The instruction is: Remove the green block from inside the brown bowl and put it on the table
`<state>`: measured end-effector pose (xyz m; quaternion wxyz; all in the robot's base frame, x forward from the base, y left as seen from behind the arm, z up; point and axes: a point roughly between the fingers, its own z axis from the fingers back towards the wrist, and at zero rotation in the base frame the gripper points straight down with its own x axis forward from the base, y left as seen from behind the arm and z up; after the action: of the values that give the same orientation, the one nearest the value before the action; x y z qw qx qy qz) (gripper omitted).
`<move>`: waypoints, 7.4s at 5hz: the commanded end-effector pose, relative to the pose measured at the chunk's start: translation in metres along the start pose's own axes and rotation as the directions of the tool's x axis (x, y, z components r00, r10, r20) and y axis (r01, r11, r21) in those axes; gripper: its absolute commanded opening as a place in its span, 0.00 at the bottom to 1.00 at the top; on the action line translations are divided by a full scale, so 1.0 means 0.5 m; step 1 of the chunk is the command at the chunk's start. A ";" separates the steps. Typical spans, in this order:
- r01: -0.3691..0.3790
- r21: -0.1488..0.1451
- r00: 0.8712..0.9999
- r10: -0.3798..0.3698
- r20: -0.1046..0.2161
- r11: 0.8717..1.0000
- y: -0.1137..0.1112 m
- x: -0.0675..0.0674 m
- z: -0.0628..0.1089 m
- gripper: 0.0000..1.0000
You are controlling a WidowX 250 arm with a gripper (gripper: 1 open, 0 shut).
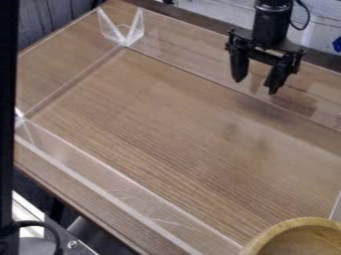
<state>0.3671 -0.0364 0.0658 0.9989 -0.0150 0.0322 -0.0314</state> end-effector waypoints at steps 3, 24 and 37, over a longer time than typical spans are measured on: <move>-0.007 -0.005 0.999 0.007 0.035 1.000 0.004 0.014 0.004 1.00; -0.189 0.073 0.980 0.184 0.072 0.979 0.291 -0.122 0.056 0.00; -0.254 0.047 0.967 0.254 0.000 0.966 0.332 -0.108 -0.036 0.00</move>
<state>0.3122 0.1241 0.0279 0.9936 0.0043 0.0684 0.0898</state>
